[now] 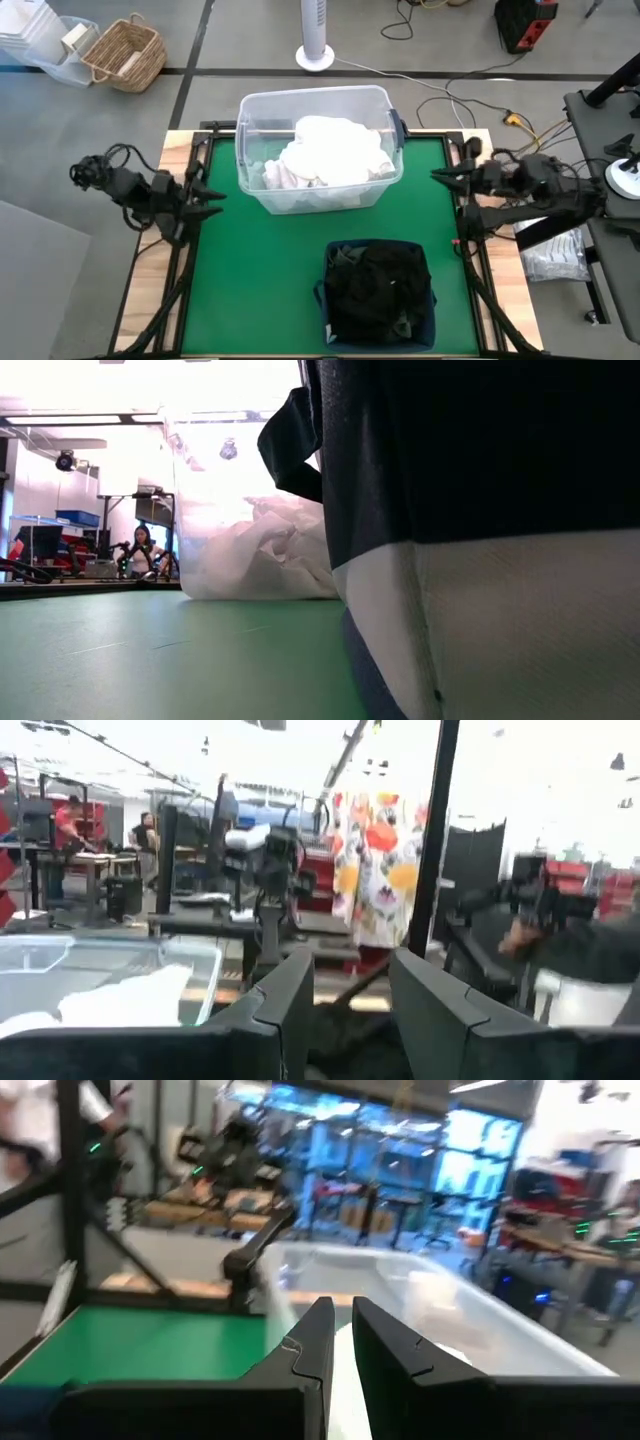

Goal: Sort clothes
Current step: Return to Home Position

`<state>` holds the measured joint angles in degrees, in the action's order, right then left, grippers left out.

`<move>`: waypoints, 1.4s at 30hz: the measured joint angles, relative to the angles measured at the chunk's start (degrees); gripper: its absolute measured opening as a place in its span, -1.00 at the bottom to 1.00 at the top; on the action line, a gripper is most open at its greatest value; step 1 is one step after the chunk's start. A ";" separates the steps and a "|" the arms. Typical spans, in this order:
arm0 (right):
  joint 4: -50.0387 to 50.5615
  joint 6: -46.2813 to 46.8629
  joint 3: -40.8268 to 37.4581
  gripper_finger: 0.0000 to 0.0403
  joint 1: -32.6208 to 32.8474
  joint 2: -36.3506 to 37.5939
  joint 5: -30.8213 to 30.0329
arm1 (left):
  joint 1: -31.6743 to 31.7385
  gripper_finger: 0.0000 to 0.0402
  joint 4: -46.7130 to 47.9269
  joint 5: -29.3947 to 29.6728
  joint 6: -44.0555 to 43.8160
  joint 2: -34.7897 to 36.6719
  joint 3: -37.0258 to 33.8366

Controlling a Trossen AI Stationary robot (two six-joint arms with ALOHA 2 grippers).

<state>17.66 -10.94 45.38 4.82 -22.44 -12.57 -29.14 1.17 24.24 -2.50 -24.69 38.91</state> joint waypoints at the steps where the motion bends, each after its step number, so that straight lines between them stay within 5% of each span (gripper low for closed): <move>1: 0.04 0.00 -0.06 -0.84 0.00 0.71 -0.84 | 0.09 -0.44 -0.05 -0.05 0.84 0.69 -1.12; 6: -0.08 0.33 -0.10 -0.84 0.00 3.73 -1.67 | 0.83 -0.48 -1.34 4.16 -1.17 3.69 -7.14; 16: 0.47 0.52 -0.83 -0.84 0.00 5.62 -2.74 | 3.27 -0.98 -7.28 0.18 -9.72 6.77 -19.59; 33: 1.82 1.88 -1.11 -0.86 0.00 5.83 -0.49 | 3.75 -1.00 -25.63 -1.21 -8.55 13.65 -37.19; 42: -1.82 3.79 -5.66 -0.95 0.00 14.86 1.20 | 4.70 -1.00 -24.94 -0.74 -8.09 14.34 -38.30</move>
<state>15.84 -7.15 39.72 4.82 -7.59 -11.37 -24.44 -23.77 23.50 -10.59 -10.35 0.60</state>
